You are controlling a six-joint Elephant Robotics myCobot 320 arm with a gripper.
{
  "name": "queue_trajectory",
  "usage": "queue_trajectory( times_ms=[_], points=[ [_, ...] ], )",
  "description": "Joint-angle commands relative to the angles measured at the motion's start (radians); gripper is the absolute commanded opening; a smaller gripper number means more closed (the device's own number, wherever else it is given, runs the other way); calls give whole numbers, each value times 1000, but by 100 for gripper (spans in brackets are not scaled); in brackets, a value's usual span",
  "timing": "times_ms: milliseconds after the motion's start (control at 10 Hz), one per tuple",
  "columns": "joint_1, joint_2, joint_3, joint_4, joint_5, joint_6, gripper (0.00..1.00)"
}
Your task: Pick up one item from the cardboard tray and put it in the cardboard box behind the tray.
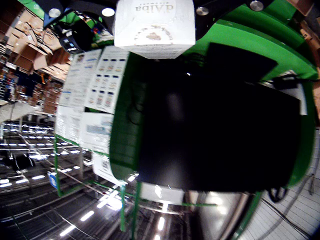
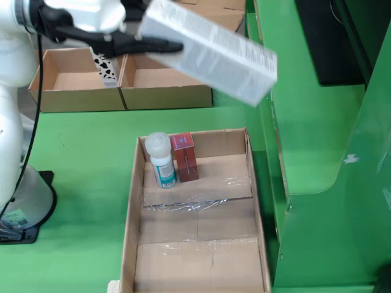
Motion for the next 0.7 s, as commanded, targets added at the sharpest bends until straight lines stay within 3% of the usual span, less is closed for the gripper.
queue_trajectory(
  times_ms=[0,100,400,500,600],
  points=[
    [500,297,26,-707,103,183,0],
    [605,348,26,-845,89,237,0],
    [719,354,26,-950,105,269,0],
    [861,390,26,-1048,78,345,0],
    [861,390,26,-1048,78,345,0]
  ],
)
